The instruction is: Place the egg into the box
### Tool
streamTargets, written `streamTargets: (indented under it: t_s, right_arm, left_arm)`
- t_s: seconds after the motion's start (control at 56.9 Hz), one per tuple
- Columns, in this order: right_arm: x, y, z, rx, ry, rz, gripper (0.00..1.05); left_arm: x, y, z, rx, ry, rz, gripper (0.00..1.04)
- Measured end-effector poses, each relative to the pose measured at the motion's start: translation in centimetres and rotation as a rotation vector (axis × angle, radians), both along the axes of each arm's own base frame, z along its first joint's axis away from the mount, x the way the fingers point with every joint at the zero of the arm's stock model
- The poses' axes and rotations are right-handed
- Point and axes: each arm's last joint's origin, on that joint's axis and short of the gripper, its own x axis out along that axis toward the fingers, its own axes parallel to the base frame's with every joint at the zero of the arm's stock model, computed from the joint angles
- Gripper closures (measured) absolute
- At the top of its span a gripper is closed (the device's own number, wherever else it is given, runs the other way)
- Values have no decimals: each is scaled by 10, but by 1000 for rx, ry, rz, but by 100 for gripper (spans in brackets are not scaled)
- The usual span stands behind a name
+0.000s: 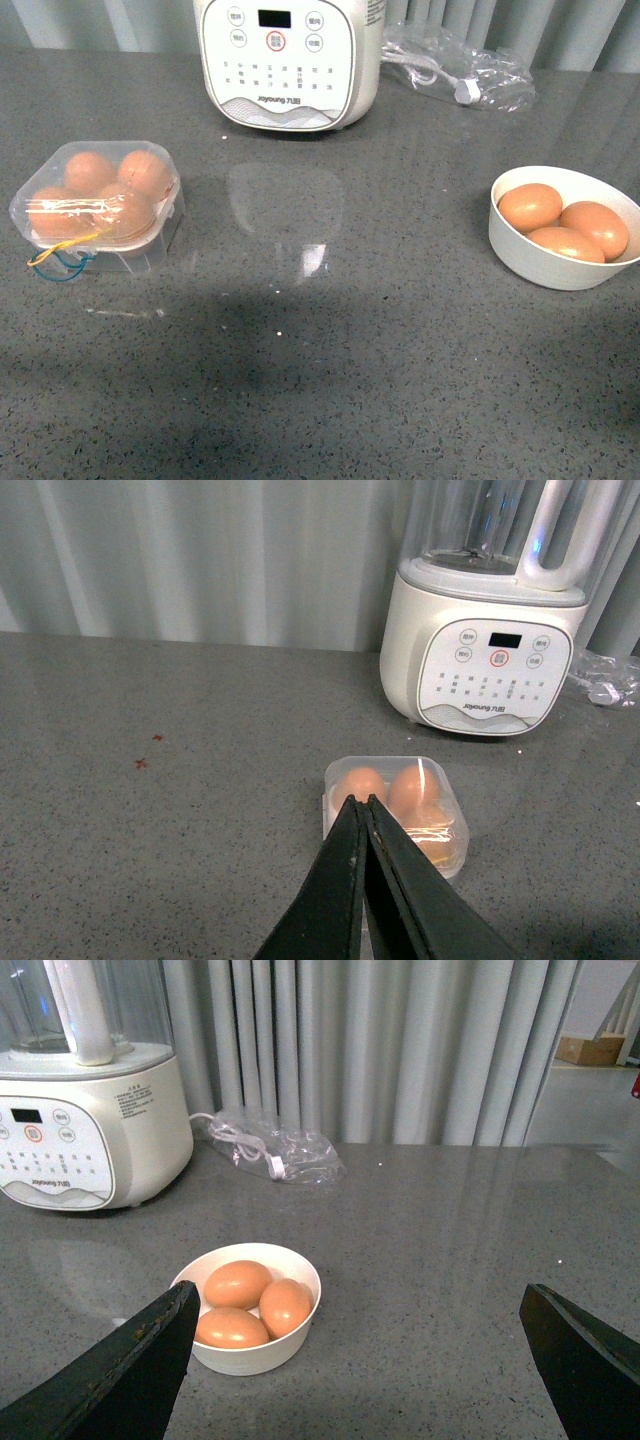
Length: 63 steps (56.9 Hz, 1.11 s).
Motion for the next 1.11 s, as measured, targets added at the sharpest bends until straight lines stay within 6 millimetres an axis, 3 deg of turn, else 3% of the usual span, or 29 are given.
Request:
streamTargets:
  t_s: [0.457,0.58,0.861,1.107]
  right_arm:
    - [0,0,0,0,0,0,7]
    - [0,0,0,0,0,0,7]
    - [0,0,0,0,0,0,7]
    - [0,0,0,0,0,0,7]
  left_arm:
    - [-9,0,-1,0,0,0,101]
    - [-20,0,-4,1,7,0,101]
    - [-21,0,-4,0,7,0,101]
    - [-21,0,-4,0,6,0,43]
